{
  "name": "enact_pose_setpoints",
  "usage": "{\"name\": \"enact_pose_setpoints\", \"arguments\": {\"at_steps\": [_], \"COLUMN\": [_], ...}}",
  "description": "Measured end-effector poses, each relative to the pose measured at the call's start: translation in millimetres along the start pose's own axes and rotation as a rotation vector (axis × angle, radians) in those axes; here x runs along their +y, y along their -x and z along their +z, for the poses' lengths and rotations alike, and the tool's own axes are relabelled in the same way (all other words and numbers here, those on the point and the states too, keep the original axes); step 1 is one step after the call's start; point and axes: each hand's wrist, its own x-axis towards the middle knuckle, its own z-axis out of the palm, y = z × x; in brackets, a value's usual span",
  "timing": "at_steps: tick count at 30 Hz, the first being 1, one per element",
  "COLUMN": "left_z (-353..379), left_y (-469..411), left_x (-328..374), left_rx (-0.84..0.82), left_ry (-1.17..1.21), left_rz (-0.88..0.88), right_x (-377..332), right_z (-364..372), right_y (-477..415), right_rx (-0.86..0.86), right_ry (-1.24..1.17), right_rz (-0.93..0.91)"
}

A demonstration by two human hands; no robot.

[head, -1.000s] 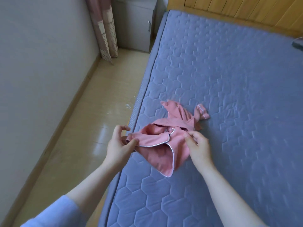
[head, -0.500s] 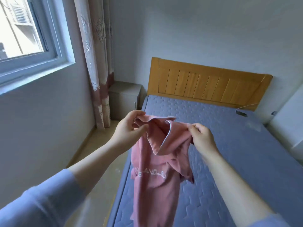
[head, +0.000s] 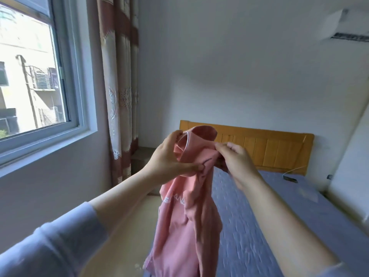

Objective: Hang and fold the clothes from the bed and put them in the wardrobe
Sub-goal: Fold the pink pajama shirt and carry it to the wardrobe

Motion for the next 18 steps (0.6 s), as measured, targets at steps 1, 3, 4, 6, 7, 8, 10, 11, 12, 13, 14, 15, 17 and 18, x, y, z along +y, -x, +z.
{"name": "enact_pose_setpoints", "arguments": {"at_steps": [1,3,4,6,7,8,10,11,12,13,14,15,17,18], "left_z": [1.1,2.8,3.1,2.1,1.5,0.2,-6.2,-11.0,-16.4,-21.1,-24.5,-26.5,-27.2,-26.2], "left_y": [-2.4,-8.3,-11.4,-18.1,-20.9,-23.6,-29.9,-33.5,-36.7,-39.7,-42.4,-44.7,-46.7,-47.0], "left_x": [3.1,8.6,11.8,18.0,20.4,22.6,25.1,26.7,28.5,30.3,31.9,32.9,35.3,37.0], "left_rx": [-0.006,0.025,0.06,0.112,0.115,0.111,0.108,0.096,0.074,0.04,0.002,-0.035,-0.098,-0.124], "left_ry": [-0.032,-0.043,-0.027,0.045,0.116,0.194,0.307,0.349,0.387,0.408,0.414,0.401,0.359,0.341], "left_rz": [0.011,0.012,0.003,-0.039,-0.064,-0.089,-0.122,-0.125,-0.12,-0.112,-0.105,-0.102,-0.107,-0.113], "right_x": [-3.6,-9.0,-11.1,-13.7,-14.4,-14.3,-12.8,-12.4,-11.2,-9.4,-7.1,-5.3,-0.4,1.9], "right_z": [0.5,0.5,0.3,0.9,1.3,0.9,-4.4,-9.4,-16.2,-24.0,-32.0,-39.4,-49.7,-52.1], "right_y": [-0.2,0.9,1.9,4.5,6.4,8.0,10.9,12.0,12.0,10.9,8.5,6.5,1.3,-1.7], "right_rx": [-0.006,-0.022,-0.035,-0.065,-0.086,-0.117,-0.18,-0.19,-0.179,-0.146,-0.097,-0.051,-0.025,-0.065], "right_ry": [-0.001,-0.02,-0.026,-0.023,-0.027,-0.037,-0.036,-0.02,-0.006,0.007,0.034,0.079,0.203,0.244], "right_rz": [-0.005,-0.015,-0.017,-0.017,-0.023,-0.031,-0.04,-0.041,-0.047,-0.058,-0.072,-0.085,-0.109,-0.112]}}
